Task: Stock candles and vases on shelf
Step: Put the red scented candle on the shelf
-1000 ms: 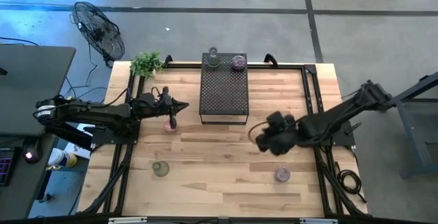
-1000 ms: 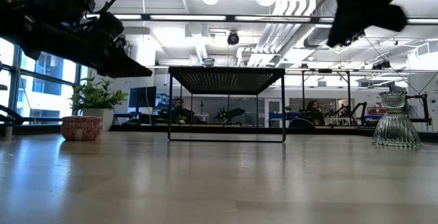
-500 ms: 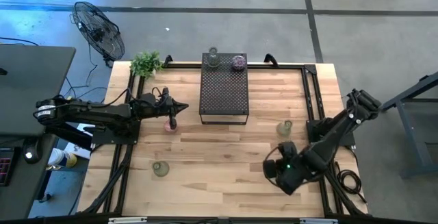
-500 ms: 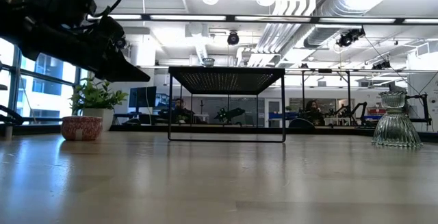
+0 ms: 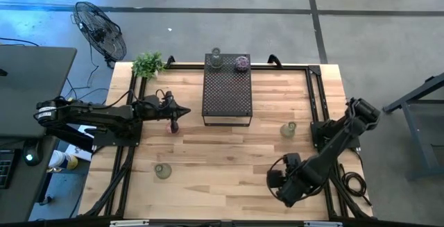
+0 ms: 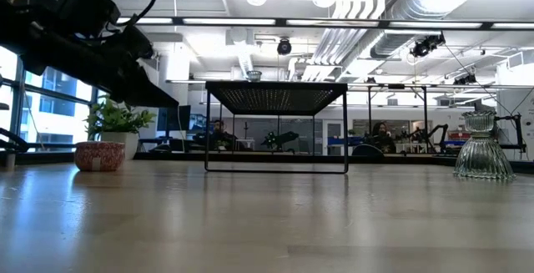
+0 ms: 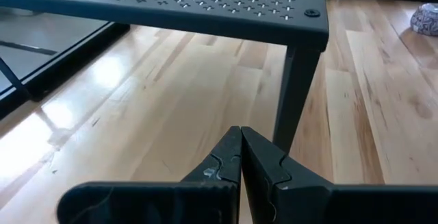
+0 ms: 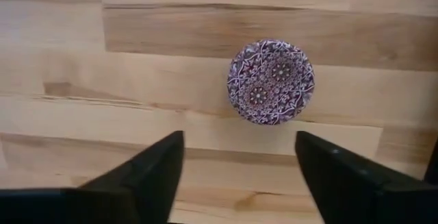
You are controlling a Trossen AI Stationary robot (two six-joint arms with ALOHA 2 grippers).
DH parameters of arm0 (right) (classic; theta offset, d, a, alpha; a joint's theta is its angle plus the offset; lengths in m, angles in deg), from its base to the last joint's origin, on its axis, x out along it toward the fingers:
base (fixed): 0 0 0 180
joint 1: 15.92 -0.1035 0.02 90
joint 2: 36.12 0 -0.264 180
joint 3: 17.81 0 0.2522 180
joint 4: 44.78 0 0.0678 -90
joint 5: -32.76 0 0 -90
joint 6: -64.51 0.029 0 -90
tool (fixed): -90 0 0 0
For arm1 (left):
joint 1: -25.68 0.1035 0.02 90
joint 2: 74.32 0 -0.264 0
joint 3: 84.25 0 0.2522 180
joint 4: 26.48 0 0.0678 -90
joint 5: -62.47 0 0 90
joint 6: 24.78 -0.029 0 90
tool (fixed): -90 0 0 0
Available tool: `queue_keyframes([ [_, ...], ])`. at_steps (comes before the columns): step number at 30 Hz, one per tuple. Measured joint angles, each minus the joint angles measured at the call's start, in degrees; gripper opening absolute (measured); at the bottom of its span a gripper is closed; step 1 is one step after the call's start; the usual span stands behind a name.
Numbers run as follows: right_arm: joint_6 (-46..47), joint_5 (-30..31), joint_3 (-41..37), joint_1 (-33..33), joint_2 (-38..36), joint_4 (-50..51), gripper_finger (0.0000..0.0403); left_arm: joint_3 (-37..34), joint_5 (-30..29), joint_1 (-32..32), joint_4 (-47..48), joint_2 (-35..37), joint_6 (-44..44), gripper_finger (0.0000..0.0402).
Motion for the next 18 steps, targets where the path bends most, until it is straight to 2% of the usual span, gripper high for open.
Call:
queue_keyframes([
  [4, -1.16, 0.65, -0.02, -0.78, 1.43, 1.44, 0.0308, 0.0, 0.0, 0.0, -0.02, 0.0, 0.09, 0.0001],
  [13, -5.44, 0.02, -0.06, -1.04, 2.01, 3.05, 0.0324, 0.0, 0.0, 0.0, 0.02, 0.0, 0.13, 0.0001],
  [18, -8.69, -2.78, -4.89, -0.73, 2.7, -3.77, 0.037, 0.0, -0.02, 0.0, 0.04, 0.0, 0.13, 0.0001],
])
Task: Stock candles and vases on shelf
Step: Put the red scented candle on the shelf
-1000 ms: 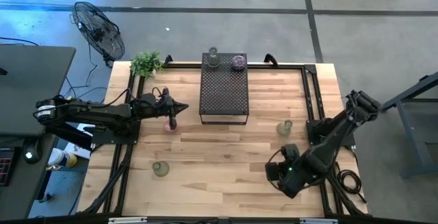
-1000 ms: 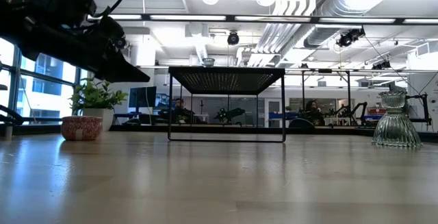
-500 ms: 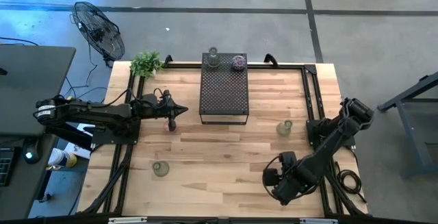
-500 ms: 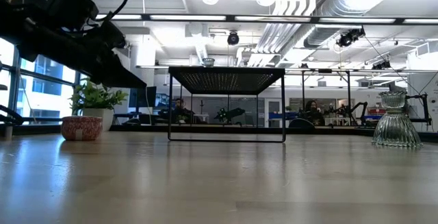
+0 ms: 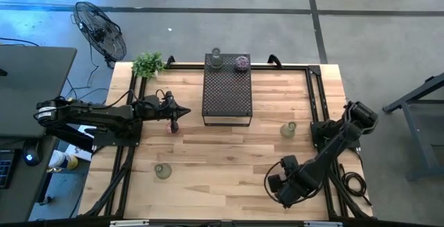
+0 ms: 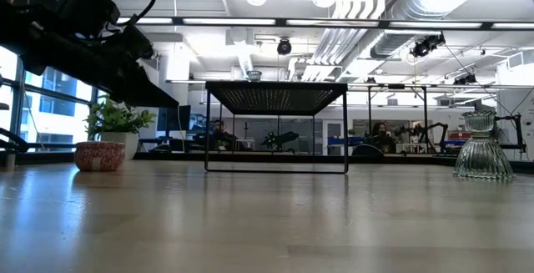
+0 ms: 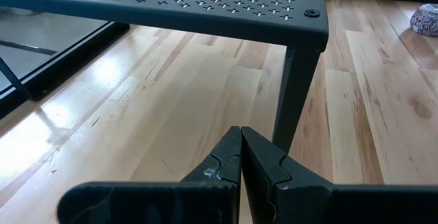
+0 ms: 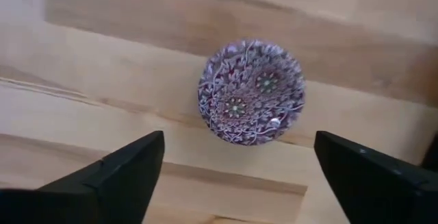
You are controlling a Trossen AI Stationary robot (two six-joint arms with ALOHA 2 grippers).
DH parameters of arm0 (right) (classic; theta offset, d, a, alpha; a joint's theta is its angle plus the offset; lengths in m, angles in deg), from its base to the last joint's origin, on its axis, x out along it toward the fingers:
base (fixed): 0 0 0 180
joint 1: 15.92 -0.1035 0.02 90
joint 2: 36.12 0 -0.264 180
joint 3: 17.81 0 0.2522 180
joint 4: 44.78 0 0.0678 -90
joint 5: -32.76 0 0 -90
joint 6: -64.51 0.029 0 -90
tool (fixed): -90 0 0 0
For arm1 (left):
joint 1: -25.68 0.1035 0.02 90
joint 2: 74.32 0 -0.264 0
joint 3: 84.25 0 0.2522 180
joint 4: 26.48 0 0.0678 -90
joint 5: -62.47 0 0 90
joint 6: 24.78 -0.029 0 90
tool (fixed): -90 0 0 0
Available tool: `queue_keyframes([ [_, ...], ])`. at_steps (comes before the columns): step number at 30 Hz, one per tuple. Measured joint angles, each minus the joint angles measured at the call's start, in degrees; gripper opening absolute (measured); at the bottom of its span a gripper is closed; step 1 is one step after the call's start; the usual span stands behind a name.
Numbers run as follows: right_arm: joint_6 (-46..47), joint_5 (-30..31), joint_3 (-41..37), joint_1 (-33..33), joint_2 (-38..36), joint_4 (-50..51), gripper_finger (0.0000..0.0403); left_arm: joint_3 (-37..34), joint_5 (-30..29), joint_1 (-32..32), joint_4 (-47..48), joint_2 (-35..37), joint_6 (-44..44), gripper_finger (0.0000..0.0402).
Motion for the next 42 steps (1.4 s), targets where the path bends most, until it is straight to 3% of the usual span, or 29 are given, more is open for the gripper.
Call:
queue_keyframes([
  [5, -0.48, 0.17, -3.82, -0.01, 0.02, -3.26, 0.0395, 0.0, 0.0, 0.0, 0.0, 0.0, 0.0, 0.0001],
  [9, -5.06, 2.43, -6.43, 0.02, 0.02, -6.93, 0.0395, 0.0, 0.0, 0.0, 0.0, 0.0, 0.01, 0.0001],
  [18, -9.09, 0.38, -13.0, 0.36, 0.02, -13.36, 0.0391, 0.0, -0.18, 0.0, 0.0, 0.0, 0.0, 0.0001],
  [29, -18.4, 0.08, -12.96, 4.17, -0.26, -15.82, 0.0284, 0.0, -0.24, 0.0, -0.04, 0.0, -0.26, 0.0001],
  [35, -29.09, -0.82, -7.05, 9.76, -0.42, -12.97, 0.0284, 0.02, -0.26, 0.0, -0.07, 0.0, -0.42, 0.0001],
  [42, -45.7, -0.54, 6.93, 18.56, -0.44, -3.12, 0.0284, 0.02, -0.26, 0.01, -0.07, 0.0, -0.44, 0.0001],
])
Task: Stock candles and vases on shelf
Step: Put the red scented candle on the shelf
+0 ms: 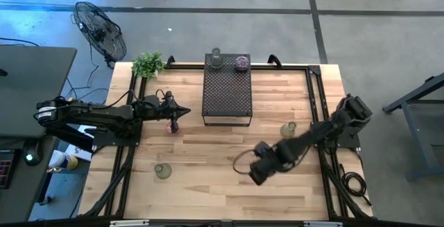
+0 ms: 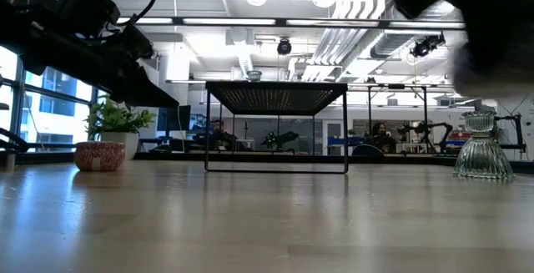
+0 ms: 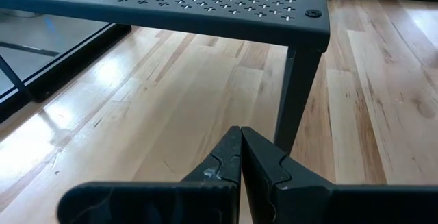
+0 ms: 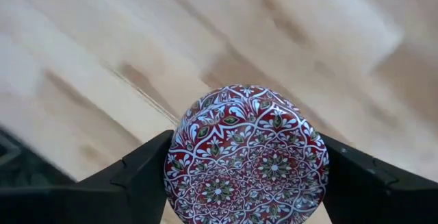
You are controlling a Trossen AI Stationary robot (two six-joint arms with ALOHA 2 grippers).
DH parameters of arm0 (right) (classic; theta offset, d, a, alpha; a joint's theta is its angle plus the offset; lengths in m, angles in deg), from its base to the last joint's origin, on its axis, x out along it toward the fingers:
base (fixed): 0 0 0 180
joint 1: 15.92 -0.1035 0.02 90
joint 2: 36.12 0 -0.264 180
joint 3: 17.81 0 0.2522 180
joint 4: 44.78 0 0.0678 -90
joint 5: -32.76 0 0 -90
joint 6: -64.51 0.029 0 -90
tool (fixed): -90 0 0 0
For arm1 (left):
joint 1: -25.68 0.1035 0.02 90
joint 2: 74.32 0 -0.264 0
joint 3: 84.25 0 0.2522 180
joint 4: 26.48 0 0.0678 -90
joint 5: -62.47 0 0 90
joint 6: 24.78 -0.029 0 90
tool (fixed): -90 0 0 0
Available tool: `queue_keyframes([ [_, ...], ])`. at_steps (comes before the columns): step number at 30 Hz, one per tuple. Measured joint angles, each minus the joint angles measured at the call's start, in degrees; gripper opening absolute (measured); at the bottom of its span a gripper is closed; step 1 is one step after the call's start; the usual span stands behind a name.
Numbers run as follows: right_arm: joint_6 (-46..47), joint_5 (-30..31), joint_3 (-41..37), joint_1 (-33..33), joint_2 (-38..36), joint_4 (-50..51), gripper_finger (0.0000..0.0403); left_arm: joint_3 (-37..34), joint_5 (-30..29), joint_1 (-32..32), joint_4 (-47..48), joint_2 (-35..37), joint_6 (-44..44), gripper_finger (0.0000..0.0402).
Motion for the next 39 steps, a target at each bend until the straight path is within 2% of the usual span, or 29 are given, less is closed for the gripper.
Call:
queue_keyframes([
  [4, -10.6, 1.59, 9.63, 7.11, -0.02, 9.12, 0.0284, 0.0, 0.0, -0.01, 0.0, 0.0, 0.0, 0.0001],
  [10, -26.6, 4.03, 22.51, 21.55, -0.04, 20.13, 0.0284, 0.0, 0.0, -0.01, -0.02, 0.0, 0.0, 0.0001],
  [16, -42.78, 4.87, 28.64, 37.63, 1.4, 21.22, 0.0284, 0.0, 0.0, 0.01, -0.09, 0.0, -0.18, 0.0001],
  [21, -55.27, 3.45, 32.81, 47.72, 9.01, 21.18, 0.0284, 0.04, -0.04, 0.01, -0.22, 0.0, -0.75, 0.0001],
  [29, -65.29, 4.5, 43.07, 53.17, 19.66, 21.18, 0.0284, 0.04, -0.04, 0.01, -0.2, 0.0, -0.85, 0.0001],
  [39, -67.66, 4.69, 44.65, 53.1, 22.0, 20.3, 0.0291, 0.04, -0.02, 0.01, 0.33, 0.0, -0.85, 0.0001],
])
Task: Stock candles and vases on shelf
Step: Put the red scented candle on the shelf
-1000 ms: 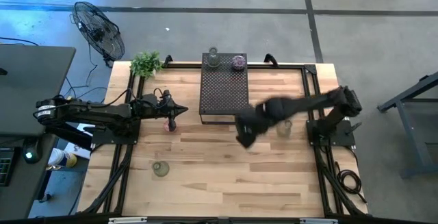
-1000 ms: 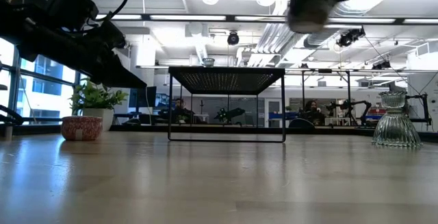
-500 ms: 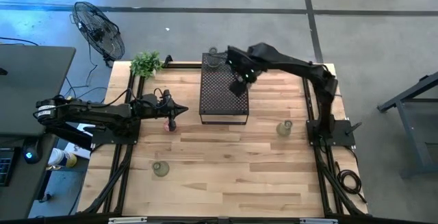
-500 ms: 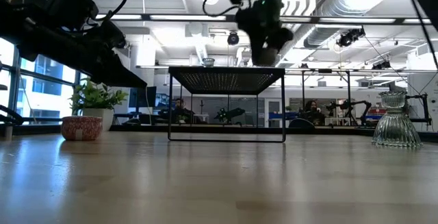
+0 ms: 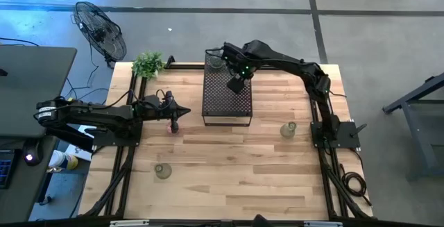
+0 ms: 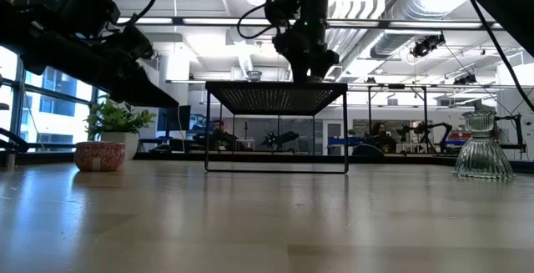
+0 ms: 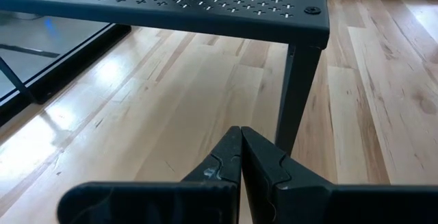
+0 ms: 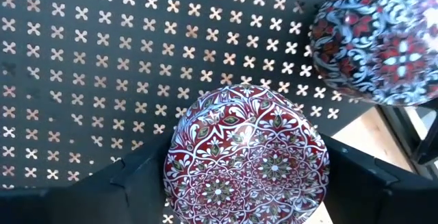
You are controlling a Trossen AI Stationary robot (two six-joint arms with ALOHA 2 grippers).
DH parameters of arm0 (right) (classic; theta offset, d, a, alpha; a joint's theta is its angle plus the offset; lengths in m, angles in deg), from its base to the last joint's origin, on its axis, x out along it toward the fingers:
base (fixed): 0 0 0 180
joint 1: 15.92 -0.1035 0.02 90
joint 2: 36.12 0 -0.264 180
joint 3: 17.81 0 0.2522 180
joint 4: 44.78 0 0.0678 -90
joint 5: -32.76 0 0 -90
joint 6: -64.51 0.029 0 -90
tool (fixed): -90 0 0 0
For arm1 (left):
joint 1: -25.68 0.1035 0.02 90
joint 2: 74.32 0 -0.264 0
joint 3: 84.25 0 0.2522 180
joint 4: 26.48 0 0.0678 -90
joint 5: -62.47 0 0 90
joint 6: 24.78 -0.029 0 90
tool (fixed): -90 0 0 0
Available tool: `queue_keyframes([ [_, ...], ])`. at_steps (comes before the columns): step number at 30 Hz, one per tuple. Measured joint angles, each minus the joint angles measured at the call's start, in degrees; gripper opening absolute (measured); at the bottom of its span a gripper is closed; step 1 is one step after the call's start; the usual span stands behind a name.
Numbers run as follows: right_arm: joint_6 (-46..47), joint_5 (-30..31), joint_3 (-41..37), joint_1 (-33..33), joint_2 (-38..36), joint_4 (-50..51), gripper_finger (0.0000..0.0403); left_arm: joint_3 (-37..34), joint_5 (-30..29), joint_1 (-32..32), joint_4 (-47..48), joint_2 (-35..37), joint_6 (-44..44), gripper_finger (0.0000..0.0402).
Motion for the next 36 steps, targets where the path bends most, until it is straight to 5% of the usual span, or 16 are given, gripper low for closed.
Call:
queue_keyframes([
  [36, -5.75, -0.52, -0.96, 0.83, 0.09, -2.81, 0.0296, 0.0, 0.04, 0.0, 0.13, 0.0, 0.02, 0.0001],
])
